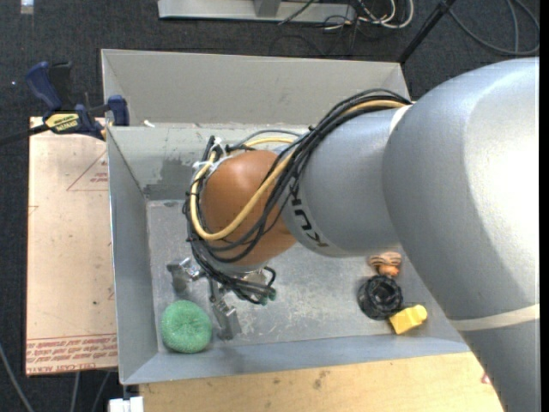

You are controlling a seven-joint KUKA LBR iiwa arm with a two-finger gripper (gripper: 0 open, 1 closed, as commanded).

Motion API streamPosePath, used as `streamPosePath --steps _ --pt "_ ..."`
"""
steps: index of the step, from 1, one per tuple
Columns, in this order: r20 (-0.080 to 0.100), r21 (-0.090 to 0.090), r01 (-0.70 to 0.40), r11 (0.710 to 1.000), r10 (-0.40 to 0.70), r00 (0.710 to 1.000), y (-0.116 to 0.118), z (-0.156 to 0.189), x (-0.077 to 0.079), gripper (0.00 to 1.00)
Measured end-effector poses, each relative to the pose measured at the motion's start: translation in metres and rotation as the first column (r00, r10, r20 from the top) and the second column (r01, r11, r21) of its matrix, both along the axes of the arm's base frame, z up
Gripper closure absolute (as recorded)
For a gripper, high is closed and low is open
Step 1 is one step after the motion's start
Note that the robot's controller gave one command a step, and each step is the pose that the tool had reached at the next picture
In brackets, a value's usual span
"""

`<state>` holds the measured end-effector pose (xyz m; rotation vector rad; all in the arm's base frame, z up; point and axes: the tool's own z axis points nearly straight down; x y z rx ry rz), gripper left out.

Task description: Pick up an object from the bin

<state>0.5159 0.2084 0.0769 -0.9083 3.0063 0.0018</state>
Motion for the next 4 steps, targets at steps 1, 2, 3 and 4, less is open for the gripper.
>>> streamPosePath --steps 1,2,3,4 --pt "-0.005 0.000 -0.023 1.000 0.023 1.000 0.018 -0.005 -0.005 0.00" --pt "-0.001 0.000 -0.045 0.999 0.045 0.999 0.035 -0.006 -0.012 0.00" --pt "0.000 0.001 -0.253 0.967 0.253 0.967 0.045 -0.007 0.000 1.00" --pt "0.000 0.001 -0.253 0.967 0.253 0.967 0.045 -0.007 -0.001 1.00"
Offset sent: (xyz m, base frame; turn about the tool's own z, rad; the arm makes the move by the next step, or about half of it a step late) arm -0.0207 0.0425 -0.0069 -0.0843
